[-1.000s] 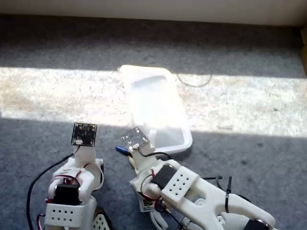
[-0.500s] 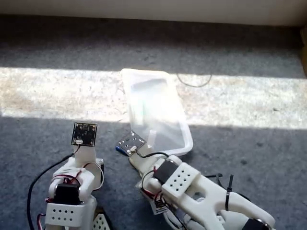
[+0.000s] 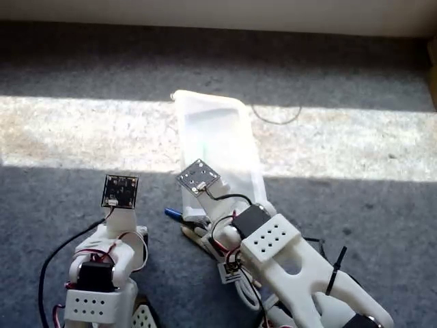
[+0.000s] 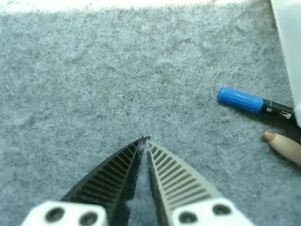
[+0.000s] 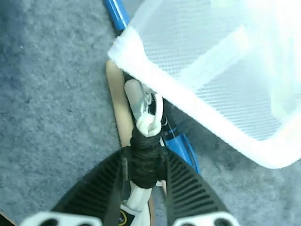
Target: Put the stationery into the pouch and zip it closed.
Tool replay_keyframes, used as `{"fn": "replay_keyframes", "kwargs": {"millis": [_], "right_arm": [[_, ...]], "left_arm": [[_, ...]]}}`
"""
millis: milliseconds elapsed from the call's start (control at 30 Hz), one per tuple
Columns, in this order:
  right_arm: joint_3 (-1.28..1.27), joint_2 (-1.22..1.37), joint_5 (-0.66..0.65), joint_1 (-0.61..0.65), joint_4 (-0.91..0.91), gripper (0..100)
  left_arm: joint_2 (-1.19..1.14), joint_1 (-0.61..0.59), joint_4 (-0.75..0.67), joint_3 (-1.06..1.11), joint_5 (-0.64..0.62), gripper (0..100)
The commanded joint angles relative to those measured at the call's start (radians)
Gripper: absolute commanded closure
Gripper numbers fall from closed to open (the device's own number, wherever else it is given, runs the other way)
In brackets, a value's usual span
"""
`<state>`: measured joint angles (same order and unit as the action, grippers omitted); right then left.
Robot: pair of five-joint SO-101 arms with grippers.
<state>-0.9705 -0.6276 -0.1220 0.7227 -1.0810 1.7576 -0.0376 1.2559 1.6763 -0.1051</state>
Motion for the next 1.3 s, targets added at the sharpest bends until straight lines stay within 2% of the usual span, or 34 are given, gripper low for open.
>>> {"fn": "replay_keyframes", "kwargs": {"millis": [0, 233, 467, 833, 1267], "right_arm": [[0.062, -0.012, -0.012, -0.022, -0.005, 99.4], [0.061, -0.012, 0.058, -0.022, 0.054, 99.4], [0.056, -0.085, 0.066, -0.022, 0.076, 99.4], [-0.188, -0.329, 0.066, -0.022, 0.223, 99.4], [-0.268, -0.421, 0.084, -0.024, 0.229, 99.4]], "left_arm": [[0.010, 0.015, 0.006, 0.022, -0.008, 99], [0.010, 0.015, 0.006, 0.022, -0.008, 99], [0.010, 0.015, 0.006, 0.022, -0.008, 99], [0.010, 0.015, 0.006, 0.022, -0.008, 99], [0.010, 0.015, 0.006, 0.022, -0.008, 99]]}}
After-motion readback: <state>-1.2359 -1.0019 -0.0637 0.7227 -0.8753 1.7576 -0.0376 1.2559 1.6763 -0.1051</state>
